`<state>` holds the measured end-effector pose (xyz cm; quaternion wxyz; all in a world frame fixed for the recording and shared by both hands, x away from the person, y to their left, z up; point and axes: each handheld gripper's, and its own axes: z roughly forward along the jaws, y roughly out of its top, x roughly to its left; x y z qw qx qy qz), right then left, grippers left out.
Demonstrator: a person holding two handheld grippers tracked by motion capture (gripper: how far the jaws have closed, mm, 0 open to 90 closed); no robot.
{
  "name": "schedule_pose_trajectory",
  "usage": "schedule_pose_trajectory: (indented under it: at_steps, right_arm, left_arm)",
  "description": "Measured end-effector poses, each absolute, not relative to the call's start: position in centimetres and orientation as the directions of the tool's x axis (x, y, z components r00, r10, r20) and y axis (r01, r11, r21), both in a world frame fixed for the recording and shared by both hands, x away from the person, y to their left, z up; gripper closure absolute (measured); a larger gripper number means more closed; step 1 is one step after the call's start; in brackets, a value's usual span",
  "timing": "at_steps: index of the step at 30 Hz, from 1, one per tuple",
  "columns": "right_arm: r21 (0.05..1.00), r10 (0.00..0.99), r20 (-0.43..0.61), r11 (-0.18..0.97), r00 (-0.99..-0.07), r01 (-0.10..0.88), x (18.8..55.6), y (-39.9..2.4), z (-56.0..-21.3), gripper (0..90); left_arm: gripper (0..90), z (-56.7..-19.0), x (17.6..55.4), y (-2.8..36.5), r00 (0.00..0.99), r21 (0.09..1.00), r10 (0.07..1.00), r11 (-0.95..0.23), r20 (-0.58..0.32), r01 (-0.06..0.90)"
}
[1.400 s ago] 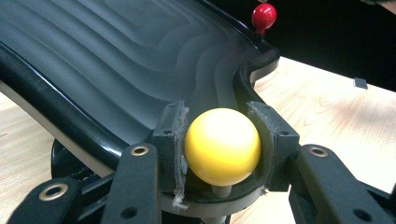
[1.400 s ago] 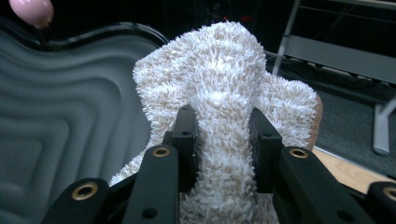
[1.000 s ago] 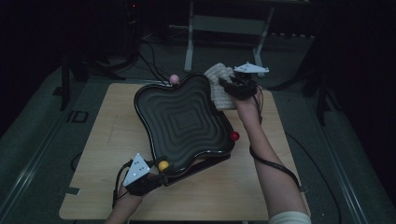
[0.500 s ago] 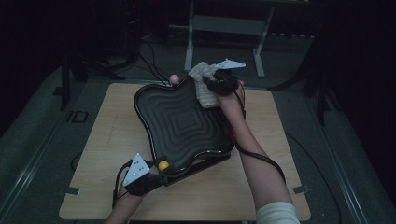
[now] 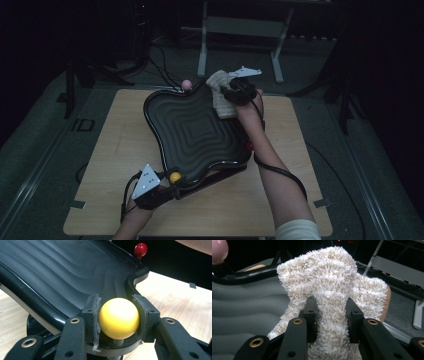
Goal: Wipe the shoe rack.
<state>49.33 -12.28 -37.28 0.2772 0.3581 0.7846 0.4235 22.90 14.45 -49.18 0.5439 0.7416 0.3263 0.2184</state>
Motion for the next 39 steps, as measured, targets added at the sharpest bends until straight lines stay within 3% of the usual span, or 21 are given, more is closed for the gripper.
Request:
schedule_pose_trajectory:
  at_steps: [16, 39]
  right_arm:
    - [0.858, 0.786, -0.074, 0.364, -0.613, 0.363, 47.2, -15.2, -39.4, 68.2]
    - [0.838, 0.736, -0.100, 0.425, -0.670, 0.342, 42.5, -18.2, -42.2, 67.4]
  left_arm:
    - [58.4, -49.2, 22.9, 14.4, 0.691, 0.950, 0.722, -0.194, -0.032, 0.246]
    - [58.4, -49.2, 22.9, 14.4, 0.688, 0.949, 0.725, -0.193, -0.033, 0.249]
